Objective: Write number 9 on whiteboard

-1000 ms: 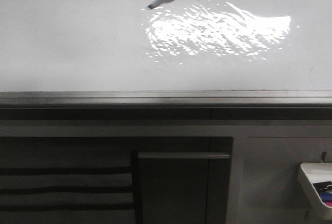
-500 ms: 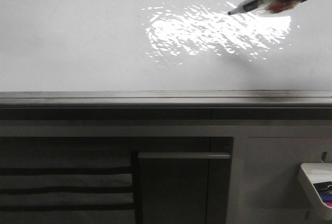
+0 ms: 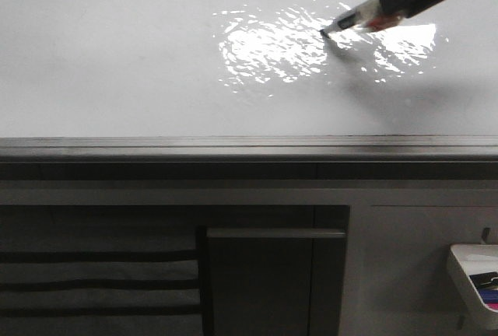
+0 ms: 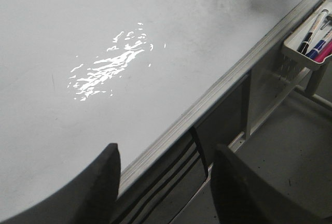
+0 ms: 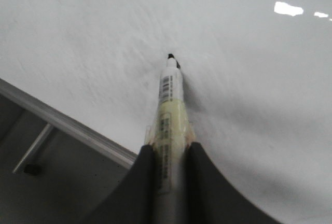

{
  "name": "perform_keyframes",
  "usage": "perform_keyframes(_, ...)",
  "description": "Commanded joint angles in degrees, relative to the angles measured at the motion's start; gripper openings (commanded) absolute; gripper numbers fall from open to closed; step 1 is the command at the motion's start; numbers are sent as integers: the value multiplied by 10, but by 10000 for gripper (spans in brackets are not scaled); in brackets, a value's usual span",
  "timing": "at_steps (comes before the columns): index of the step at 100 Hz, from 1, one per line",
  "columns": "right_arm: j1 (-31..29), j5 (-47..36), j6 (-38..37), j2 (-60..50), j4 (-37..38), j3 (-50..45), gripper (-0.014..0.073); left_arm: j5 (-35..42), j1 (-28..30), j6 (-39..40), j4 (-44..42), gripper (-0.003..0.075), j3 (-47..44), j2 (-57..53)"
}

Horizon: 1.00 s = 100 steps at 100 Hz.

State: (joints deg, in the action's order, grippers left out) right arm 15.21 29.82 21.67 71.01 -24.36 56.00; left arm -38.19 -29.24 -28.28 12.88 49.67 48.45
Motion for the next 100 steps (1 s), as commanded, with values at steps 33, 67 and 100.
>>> perform_keyframes(33,-8,56,-2,21,33,55,-64,42,2,8,12,368,17,-2)
perform_keyframes(67,-22,44,-4,-6,30,55,-64,42,2,8,12,368,17,-2)
perform_keyframes(100,7,114,-4,26,29,1,-64,43,2,8,12,368,17,-2)
